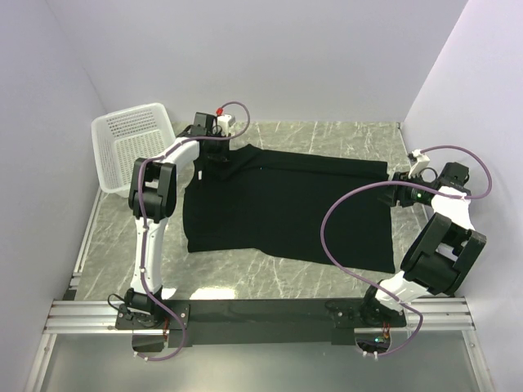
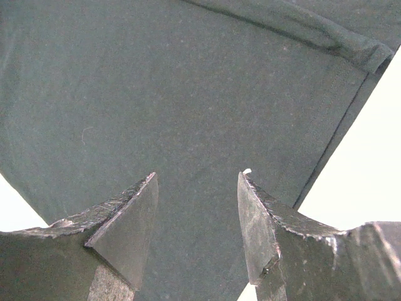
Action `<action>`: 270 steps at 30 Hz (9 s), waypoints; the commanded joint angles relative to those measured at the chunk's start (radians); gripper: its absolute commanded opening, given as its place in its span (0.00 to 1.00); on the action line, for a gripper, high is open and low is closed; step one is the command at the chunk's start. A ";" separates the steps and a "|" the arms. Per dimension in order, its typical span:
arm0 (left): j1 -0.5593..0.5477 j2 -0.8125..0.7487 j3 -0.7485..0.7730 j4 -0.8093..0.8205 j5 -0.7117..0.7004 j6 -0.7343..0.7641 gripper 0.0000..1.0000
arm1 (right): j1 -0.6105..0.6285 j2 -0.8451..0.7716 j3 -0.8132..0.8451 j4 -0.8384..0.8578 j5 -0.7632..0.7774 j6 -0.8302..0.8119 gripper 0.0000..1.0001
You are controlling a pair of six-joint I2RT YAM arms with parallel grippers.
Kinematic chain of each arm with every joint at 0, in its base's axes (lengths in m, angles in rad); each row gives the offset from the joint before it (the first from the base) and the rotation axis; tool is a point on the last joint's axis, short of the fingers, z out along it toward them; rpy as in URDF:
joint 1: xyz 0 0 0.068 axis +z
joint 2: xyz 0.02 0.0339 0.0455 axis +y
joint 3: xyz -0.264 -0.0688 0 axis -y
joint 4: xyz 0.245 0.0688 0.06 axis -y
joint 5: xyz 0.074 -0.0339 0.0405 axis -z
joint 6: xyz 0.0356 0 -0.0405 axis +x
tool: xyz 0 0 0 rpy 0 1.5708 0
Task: Fold and stack the t-shirts
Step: Smooth out the T-shirt at the center of the board.
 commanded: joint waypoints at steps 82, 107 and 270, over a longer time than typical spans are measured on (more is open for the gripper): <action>-0.260 -0.472 -0.455 -0.157 0.188 0.230 0.01 | -0.034 -0.050 -0.023 -0.004 -0.055 -0.029 0.60; -0.232 -0.788 -0.632 0.112 -0.122 0.073 0.74 | -0.013 -0.018 0.039 -0.004 0.127 0.029 0.60; 0.014 -0.355 -0.225 0.068 -0.551 -0.426 0.71 | 0.179 0.603 0.598 -0.018 0.620 0.692 0.28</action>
